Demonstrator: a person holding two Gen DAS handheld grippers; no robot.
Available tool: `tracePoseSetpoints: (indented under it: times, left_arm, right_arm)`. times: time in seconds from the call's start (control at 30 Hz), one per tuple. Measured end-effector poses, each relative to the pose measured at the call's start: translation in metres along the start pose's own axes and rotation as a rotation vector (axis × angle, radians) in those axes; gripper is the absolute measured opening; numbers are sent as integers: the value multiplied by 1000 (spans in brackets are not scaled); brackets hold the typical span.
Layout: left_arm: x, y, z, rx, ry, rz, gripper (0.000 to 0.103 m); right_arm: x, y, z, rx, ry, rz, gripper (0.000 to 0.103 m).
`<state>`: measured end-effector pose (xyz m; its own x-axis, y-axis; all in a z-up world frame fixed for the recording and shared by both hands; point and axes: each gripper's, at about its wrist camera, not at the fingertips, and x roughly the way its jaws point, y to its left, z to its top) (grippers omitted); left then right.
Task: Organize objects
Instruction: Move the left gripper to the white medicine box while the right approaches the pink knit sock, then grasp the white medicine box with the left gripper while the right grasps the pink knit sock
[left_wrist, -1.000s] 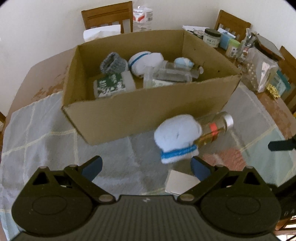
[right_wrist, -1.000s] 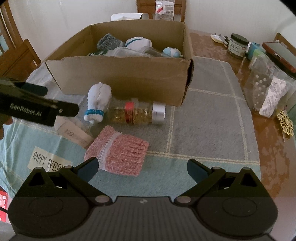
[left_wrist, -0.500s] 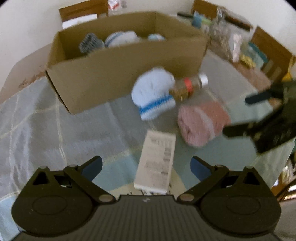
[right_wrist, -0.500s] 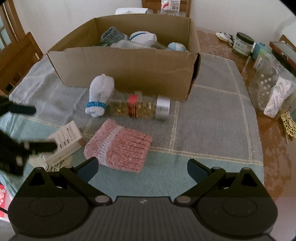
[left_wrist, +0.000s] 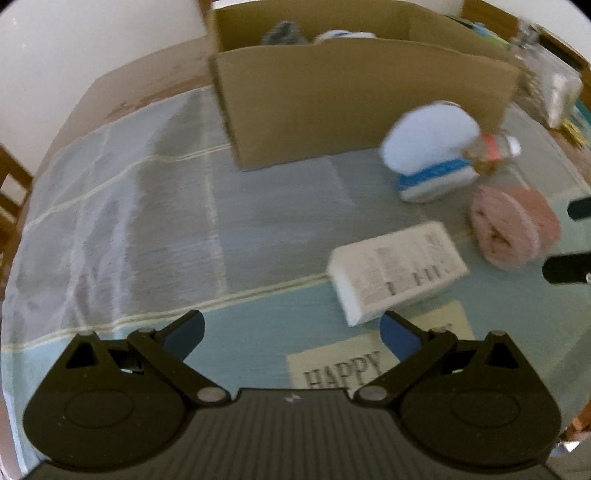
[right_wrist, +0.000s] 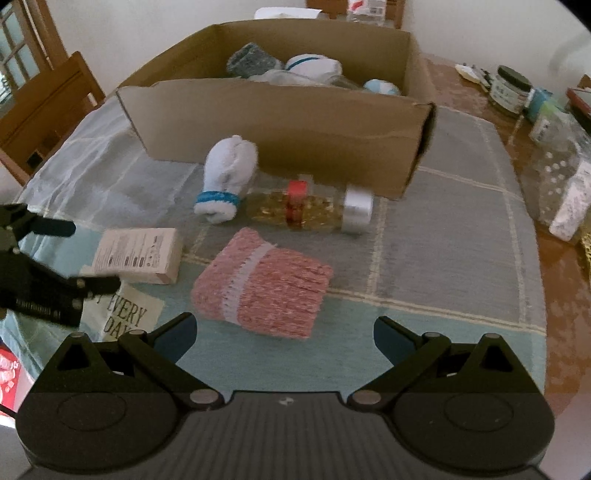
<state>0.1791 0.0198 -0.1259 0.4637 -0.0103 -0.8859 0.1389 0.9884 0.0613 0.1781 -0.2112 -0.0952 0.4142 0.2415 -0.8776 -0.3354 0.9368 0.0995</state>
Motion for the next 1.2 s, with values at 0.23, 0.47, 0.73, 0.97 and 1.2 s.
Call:
tracePoseSetpoints:
  times: [0.23, 0.47, 0.73, 0.97, 1.2]
  left_arm:
    - [-13, 4, -8, -13, -18, -49, 101]
    - [-21, 1, -8, -10, -52, -69, 101]
    - [-21, -8, 1, 22, -77, -68, 101]
    - [-19, -35, 9, 67, -97, -96, 101]
    - [-1, -50, 14, 9, -95, -90, 101]
  right_arm:
    - [14, 5, 13, 12, 10, 16, 103]
    - [39, 16, 29, 20, 30, -44, 103]
    - [46, 7, 22, 20, 45, -69, 103]
    - [37, -21, 4, 38, 56, -133, 103]
    - [35, -21, -2, 6, 41, -120, 103]
